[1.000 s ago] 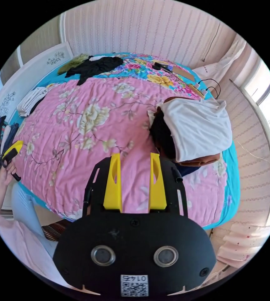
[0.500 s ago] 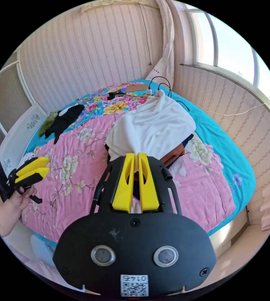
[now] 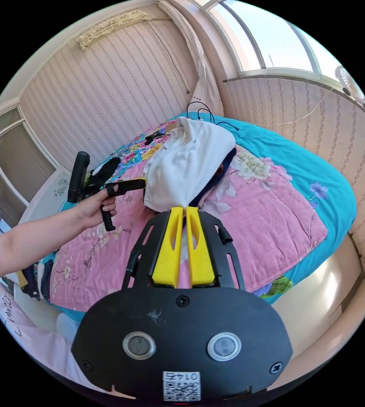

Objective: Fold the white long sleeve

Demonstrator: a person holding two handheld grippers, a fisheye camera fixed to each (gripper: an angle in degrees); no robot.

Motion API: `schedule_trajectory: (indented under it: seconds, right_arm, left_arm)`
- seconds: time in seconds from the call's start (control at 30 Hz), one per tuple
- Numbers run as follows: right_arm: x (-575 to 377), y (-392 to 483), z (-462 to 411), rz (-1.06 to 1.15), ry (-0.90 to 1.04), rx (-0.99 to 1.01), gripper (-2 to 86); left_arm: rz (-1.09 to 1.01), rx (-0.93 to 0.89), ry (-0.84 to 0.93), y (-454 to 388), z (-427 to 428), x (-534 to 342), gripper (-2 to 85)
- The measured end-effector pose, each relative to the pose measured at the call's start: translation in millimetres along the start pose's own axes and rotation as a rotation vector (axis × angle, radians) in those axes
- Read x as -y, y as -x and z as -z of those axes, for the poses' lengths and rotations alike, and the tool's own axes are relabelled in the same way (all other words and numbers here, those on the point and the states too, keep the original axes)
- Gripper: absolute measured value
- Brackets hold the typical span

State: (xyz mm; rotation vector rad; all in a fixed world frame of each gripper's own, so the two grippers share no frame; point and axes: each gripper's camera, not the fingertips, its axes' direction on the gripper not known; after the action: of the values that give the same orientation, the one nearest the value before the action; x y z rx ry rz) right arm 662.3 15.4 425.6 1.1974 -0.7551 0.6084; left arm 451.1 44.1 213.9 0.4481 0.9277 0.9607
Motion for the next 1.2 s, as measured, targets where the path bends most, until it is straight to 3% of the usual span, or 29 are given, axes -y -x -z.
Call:
schedule_trajectory:
  seconds: [0.1, 0.23, 0.53, 0.63, 0.77, 0.93, 1.13, 1.2]
  right_arm:
    - [-12, 13, 38, 0.037, -0.019, 0.036, 0.2]
    - [-43, 41, 81, 0.046, -0.007, 0.314, 0.1]
    - [-145, 214, 90, 0.44, 0.448, 0.699, 0.2]
    - [-186, 263, 72, 0.565, 0.631, 0.641, 0.4]
    - [-223, 288, 53, 0.637, 0.801, 0.441, 1.1]
    - [-204, 283, 65, 0.486, 0.679, 0.304, 4.4]
    - [-184, 325, 63, 0.432, 0.585, 0.568, 9.7]
    - [-189, 349, 54, 0.489, 0.606, 0.556, 10.9]
  left_arm:
    - [-0.079, -0.008, -0.091, -7, 38, -17, 1.6]
    - [-0.107, -0.054, -0.19, -5, 124, -64, -0.5]
    - [-0.138, 0.055, -0.265, -26, 319, -214, -0.8]
    - [-0.167, 0.122, -0.103, -50, 312, -266, -0.7]
    - [-0.025, 0.198, 0.037, -49, 271, -348, -0.6]
    - [0.07, 0.191, 0.002, -56, 258, -386, -0.3]
    - [-0.015, 0.205, -0.002, -81, 244, -370, -0.2]
    - [-0.05, 0.204, 0.0, -89, 240, -363, -0.2]
